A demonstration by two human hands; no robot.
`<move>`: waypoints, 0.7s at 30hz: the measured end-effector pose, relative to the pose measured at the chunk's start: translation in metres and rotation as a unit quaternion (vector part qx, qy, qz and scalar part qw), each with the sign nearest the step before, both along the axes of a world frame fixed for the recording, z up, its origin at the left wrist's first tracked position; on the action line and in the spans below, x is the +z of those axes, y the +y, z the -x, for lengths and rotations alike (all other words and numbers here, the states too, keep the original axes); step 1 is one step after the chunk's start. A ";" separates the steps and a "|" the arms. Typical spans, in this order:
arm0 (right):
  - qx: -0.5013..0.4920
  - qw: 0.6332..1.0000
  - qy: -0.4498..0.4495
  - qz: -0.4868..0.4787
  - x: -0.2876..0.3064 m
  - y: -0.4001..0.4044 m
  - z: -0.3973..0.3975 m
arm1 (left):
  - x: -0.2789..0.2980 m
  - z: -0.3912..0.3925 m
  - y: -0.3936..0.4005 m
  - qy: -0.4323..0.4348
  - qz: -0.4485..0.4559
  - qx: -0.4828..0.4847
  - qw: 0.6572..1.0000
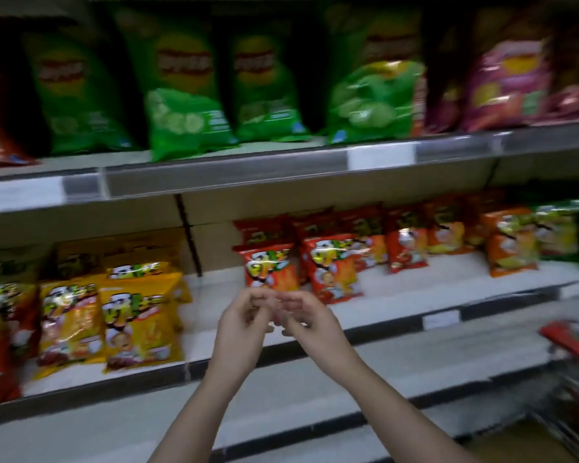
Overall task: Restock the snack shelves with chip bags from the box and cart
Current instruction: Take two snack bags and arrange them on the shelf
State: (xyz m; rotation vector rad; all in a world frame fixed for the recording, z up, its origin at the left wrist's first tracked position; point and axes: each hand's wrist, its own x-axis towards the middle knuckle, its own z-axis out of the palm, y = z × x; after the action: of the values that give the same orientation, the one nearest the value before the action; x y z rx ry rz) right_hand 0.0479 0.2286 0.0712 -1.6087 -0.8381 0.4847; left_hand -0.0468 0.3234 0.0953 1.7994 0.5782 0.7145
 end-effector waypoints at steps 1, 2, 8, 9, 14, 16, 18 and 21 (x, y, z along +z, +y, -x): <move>-0.014 1.000 0.002 -0.007 0.007 -0.031 -0.010 | 0.004 -0.016 -0.027 0.002 0.005 -0.024 1.000; -0.033 0.999 0.000 -0.010 0.014 -0.065 -0.022 | 0.009 -0.033 -0.059 0.000 0.010 -0.048 0.999; -0.154 0.988 -0.006 -0.021 0.025 -0.259 -0.095 | 0.025 -0.129 -0.245 -0.003 0.087 -0.151 0.985; -0.174 0.985 -0.001 -0.016 0.024 -0.290 -0.106 | 0.026 -0.143 -0.275 0.003 0.091 -0.168 0.982; -0.240 0.971 0.021 -0.011 0.020 -0.406 -0.148 | 0.025 -0.195 -0.387 0.031 0.131 -0.231 0.964; -0.254 0.967 0.030 -0.006 0.016 -0.441 -0.165 | 0.022 -0.217 -0.420 0.046 0.132 -0.253 0.957; -0.271 0.962 0.034 0.002 0.011 -0.466 -0.178 | 0.019 -0.235 -0.441 0.065 0.129 -0.266 0.953; -0.287 0.956 0.057 0.019 -0.001 -0.503 -0.205 | 0.014 -0.273 -0.471 0.099 0.138 -0.303 0.938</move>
State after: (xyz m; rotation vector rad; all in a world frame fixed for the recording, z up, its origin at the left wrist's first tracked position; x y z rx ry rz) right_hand 0.2533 -0.2747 0.0700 -1.7470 -0.2478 0.1748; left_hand 0.2258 -0.1477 0.1088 1.6609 0.2087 0.0252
